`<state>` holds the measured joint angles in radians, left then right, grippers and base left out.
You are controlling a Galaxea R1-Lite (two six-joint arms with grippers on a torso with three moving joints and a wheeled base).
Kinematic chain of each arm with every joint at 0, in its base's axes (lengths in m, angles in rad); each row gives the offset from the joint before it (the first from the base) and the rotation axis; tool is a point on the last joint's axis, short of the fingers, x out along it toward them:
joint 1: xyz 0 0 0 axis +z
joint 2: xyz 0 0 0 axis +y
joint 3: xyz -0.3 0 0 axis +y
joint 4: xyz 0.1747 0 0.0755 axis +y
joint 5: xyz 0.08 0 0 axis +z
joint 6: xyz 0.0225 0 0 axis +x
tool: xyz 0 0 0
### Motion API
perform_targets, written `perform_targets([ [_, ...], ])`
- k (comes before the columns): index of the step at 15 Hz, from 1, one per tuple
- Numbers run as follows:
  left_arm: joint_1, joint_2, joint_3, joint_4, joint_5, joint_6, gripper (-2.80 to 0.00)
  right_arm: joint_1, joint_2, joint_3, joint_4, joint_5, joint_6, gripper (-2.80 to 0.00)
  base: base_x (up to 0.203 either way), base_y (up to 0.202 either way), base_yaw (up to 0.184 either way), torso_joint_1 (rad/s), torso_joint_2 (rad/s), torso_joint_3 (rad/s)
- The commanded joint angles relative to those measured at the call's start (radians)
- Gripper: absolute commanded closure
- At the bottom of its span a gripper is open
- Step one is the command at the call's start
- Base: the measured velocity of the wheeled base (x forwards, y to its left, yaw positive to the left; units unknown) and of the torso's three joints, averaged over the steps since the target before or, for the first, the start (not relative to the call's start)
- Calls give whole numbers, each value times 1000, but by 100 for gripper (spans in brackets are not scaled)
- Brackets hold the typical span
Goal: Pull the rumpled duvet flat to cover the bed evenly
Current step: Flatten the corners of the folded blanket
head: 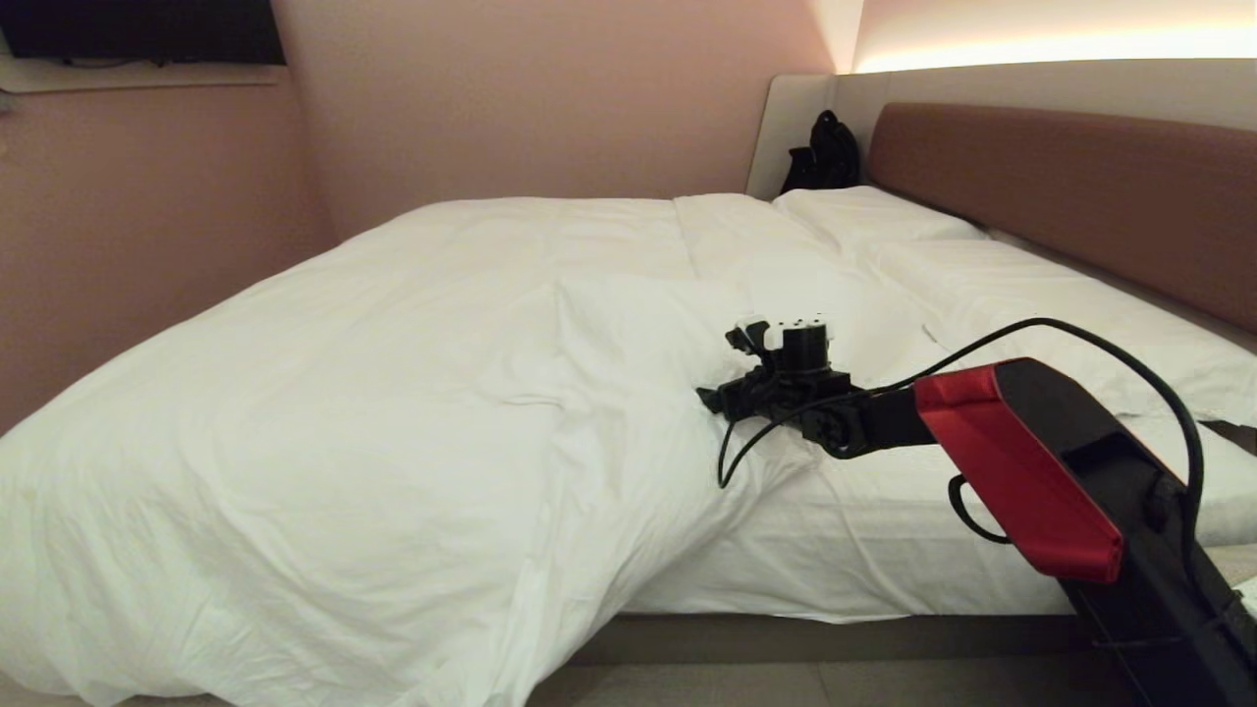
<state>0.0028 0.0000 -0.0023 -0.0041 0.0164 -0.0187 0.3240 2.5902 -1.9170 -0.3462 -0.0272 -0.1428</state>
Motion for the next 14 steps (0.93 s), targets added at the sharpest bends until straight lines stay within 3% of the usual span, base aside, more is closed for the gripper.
perform_targets([
  [1, 0, 0, -1, 0, 0, -1, 0, -5, 37, 1, -43, 0, -3, -280, 0, 0, 0, 0, 0, 0],
  [3, 0, 0, -1, 0, 0, -1, 0, -5, 43, 1, -56, 2, -2, -280, 0, 0, 0, 0, 0, 0],
  [4, 0, 0, -1, 0, 0, 0, 0, -5, 44, 1, -59, 3, -3, 0, 0, 0, 0, 0, 0, 0],
  [14, 0, 0, 0, 0, 0, 0, 0, -5, 30, 3, -59, -3, 3, 0, 0, 0, 0, 0, 0, 0],
])
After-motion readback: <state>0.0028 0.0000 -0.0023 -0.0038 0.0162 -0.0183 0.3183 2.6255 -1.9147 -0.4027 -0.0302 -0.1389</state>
